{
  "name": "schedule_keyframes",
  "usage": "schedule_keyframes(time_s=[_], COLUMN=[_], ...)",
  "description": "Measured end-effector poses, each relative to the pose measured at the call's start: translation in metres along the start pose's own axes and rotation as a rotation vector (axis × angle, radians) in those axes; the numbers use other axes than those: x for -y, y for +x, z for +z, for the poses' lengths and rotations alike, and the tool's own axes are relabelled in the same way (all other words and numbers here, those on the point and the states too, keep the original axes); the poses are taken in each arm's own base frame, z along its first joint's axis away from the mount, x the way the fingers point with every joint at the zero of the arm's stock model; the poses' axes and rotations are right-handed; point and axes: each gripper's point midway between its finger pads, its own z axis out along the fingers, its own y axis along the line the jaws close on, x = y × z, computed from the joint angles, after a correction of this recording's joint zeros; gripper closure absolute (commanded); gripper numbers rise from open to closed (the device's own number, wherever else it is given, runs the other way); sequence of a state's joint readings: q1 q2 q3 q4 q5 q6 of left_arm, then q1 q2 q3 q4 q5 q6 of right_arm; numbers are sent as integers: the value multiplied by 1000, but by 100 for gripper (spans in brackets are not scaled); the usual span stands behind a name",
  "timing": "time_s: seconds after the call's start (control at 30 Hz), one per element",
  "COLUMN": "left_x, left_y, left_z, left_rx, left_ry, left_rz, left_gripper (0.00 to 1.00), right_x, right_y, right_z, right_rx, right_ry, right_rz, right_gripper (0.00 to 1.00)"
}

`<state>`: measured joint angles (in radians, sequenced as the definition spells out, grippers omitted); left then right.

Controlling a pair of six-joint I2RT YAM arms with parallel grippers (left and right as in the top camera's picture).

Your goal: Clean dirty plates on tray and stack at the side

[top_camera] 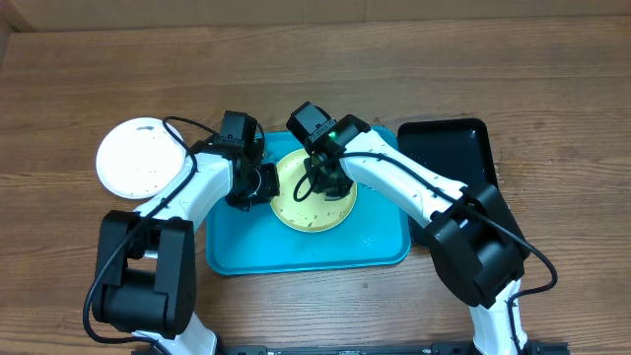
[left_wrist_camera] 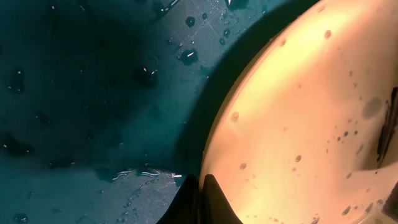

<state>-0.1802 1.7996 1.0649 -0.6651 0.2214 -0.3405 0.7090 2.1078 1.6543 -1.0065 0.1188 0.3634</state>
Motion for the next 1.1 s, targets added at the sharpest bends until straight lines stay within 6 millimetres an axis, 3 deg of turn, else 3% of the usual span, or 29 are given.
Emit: schedule_keyframes(time_s=[0.43, 0.73, 0.97, 1.1], left_x=[1, 0, -2, -2], left_y=[0, 0, -1, -1], left_z=[0, 0, 0, 0], left_rx=[-2, -1, 3, 4], left_ry=[4, 3, -10, -11], left_rz=[0, 0, -2, -1], left_gripper=[96, 96, 96, 96], right_x=[5, 1, -24, -57], right_y=[5, 2, 0, 1], right_z=[17, 32, 31, 23], right_rx=[4, -13, -3, -2], right_ry=[-1, -186, -363, -517], right_rz=[46, 131, 127, 78], right_gripper=[96, 96, 96, 96])
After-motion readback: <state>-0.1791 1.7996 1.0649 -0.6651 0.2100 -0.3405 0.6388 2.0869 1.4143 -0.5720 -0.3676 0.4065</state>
